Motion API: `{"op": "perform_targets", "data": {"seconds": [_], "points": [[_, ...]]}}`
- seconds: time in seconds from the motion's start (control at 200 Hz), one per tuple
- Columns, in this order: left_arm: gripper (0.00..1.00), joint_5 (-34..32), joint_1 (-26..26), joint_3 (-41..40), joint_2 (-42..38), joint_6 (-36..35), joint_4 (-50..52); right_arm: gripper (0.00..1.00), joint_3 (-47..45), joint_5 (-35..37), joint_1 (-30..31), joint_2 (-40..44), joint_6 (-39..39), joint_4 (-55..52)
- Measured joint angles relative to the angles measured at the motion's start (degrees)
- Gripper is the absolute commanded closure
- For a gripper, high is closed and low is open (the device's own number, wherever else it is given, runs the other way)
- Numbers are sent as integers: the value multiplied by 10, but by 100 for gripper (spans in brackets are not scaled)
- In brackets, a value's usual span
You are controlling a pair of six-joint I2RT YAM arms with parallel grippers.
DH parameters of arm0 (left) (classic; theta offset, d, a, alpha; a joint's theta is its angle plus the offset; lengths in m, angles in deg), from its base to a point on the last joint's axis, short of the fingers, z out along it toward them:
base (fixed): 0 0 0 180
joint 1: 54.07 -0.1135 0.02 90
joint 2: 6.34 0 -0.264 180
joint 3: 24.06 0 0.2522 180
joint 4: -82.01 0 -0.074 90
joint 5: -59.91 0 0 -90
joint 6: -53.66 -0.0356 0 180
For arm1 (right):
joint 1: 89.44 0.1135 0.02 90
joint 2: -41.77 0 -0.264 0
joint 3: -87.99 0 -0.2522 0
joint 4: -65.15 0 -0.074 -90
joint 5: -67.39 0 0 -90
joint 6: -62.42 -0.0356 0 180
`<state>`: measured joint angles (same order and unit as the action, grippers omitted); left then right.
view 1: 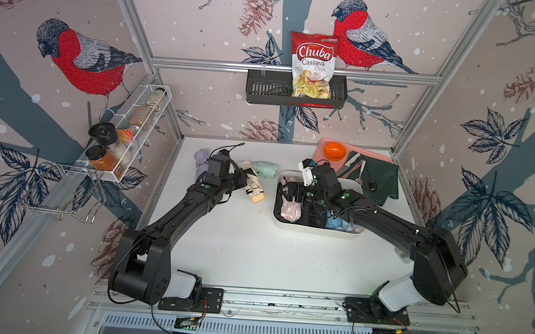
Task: Put the umbrella into the storage box
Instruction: Pick up the umbrella from the center of the board, then place the umbrella in the storage box.
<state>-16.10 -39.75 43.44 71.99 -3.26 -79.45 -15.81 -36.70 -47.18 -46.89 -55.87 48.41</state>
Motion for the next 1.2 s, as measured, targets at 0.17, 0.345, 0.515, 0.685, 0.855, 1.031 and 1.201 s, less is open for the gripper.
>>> {"op": "perform_targets", "data": {"seconds": [0.17,0.345,0.515,0.685,0.855,1.031,1.201], "points": [[100,46,26,12,-9,0,0,14,-3,-52,9,-3,-2,56],[100,68,55,25,-6,0,-5,18,-4,-78,10,-18,-18,86],[100,78,64,34,-2,2,-1,22,-4,-80,10,-28,-25,100],[100,87,69,41,-1,6,-15,29,4,-89,9,-46,-34,105],[80,89,70,40,3,10,-16,55,7,-102,6,-56,-47,113],[16,108,70,40,7,14,-32,74,0,-97,-4,-50,-53,118],[1,143,71,40,-4,9,-44,77,-27,-90,-36,-21,-66,115]]}}
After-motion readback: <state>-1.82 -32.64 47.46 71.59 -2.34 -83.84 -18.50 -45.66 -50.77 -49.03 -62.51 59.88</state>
